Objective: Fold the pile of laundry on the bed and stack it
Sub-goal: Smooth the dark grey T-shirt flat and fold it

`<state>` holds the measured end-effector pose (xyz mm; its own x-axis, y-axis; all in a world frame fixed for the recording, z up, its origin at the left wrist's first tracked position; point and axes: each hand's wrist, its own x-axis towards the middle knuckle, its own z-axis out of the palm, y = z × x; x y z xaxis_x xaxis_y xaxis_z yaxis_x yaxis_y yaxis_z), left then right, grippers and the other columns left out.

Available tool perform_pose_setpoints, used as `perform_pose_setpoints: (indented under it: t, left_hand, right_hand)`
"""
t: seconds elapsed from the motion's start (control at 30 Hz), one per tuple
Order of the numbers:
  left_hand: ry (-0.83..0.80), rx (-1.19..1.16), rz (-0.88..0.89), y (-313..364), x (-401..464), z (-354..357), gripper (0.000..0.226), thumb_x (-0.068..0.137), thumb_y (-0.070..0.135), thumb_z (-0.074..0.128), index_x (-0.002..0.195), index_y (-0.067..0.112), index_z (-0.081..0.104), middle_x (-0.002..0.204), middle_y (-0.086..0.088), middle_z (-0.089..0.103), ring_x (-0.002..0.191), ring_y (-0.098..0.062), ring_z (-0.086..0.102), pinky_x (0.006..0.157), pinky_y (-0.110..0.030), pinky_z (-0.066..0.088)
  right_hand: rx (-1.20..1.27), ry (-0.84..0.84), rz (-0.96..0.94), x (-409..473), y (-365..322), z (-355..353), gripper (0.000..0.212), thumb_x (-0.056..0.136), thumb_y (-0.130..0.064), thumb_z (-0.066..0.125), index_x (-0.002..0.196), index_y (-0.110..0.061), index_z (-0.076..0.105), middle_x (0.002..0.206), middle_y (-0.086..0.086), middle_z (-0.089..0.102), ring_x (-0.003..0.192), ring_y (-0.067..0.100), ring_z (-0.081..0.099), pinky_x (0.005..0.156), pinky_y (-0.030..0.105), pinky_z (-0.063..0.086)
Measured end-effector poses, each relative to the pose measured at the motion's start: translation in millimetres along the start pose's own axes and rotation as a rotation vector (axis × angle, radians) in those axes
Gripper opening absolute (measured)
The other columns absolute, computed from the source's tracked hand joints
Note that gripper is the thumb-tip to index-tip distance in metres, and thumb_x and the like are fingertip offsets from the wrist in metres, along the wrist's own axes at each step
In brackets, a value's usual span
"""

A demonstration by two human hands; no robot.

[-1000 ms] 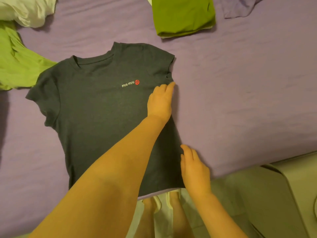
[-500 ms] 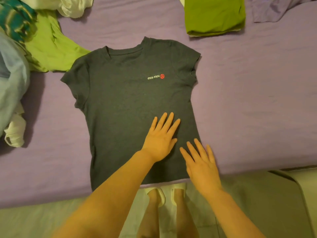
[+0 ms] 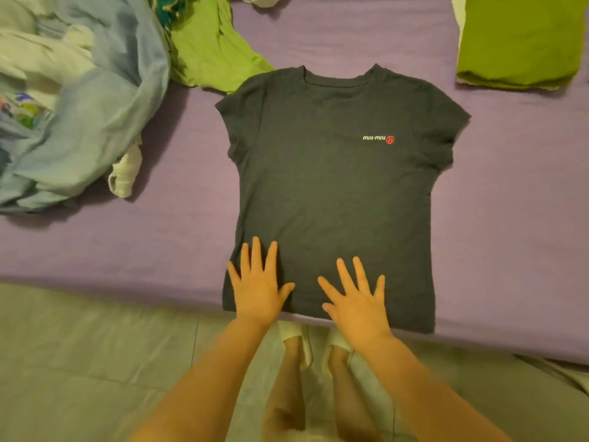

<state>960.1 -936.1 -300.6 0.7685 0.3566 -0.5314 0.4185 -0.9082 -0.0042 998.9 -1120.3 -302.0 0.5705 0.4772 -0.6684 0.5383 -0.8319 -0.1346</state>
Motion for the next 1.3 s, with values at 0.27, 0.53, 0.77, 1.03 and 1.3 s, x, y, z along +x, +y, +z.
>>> perform_pose_setpoints:
  t: [0.27, 0.53, 0.77, 1.03, 1.3]
  left_hand:
    - [0.035, -0.23, -0.252, -31, -12, -10, 0.099, 0.084, 0.055, 0.061, 0.152, 0.018, 0.0, 0.137, -0.016, 0.04, 0.118, -0.033, 0.045, 0.089, -0.044, 0.044]
    - [0.075, -0.652, -0.355, -48, -18, -15, 0.033, 0.091, 0.032, 0.062, 0.11, 0.005, 0.059, 0.094, -0.014, 0.064, 0.091, -0.034, 0.06, 0.073, -0.041, 0.047]
    - [0.028, -1.039, -0.329, -70, -26, -24, 0.015, 0.098, 0.021, 0.052, 0.097, 0.008, 0.047, 0.085, -0.012, 0.057, 0.039, -0.015, 0.056, 0.045, -0.027, 0.049]
    - [0.153, -0.178, -0.068, -60, -25, -30, 0.057, 0.092, 0.028, 0.055, 0.144, 0.017, 0.033, 0.143, -0.011, 0.04, 0.128, -0.033, 0.039, 0.099, -0.043, 0.037]
    - [-0.074, 0.059, 0.395, 30, 19, -24, 0.062, 0.102, 0.041, 0.032, 0.153, 0.026, -0.001, 0.16, -0.007, -0.01, 0.146, -0.033, -0.013, 0.116, -0.057, -0.001]
  right_hand:
    - [-0.066, -0.065, 0.025, 3, -3, 0, 0.065, 0.099, -0.051, 0.033, 0.147, -0.044, -0.01, 0.154, 0.006, -0.032, 0.138, 0.037, -0.032, 0.109, 0.068, 0.003]
    - [0.044, 0.043, 0.108, -2, -21, 1, 0.059, 0.096, -0.057, 0.033, 0.148, -0.045, 0.009, 0.159, 0.004, -0.015, 0.143, 0.033, -0.023, 0.113, 0.061, 0.003]
    - [0.178, 0.121, 0.081, -11, -32, 6, 0.043, 0.102, -0.044, 0.027, 0.145, -0.042, 0.028, 0.161, 0.001, 0.0, 0.147, 0.023, -0.009, 0.115, 0.055, 0.006]
    - [0.187, 0.148, 0.142, -7, -38, -2, 0.04, 0.102, -0.026, 0.035, 0.142, -0.035, 0.037, 0.16, 0.006, 0.003, 0.147, 0.026, -0.004, 0.116, 0.052, 0.009]
    - [0.058, 0.13, 0.116, 38, 9, -36, 0.055, 0.102, -0.045, 0.023, 0.15, -0.037, -0.002, 0.159, 0.004, -0.013, 0.145, 0.031, -0.016, 0.114, 0.058, 0.004]
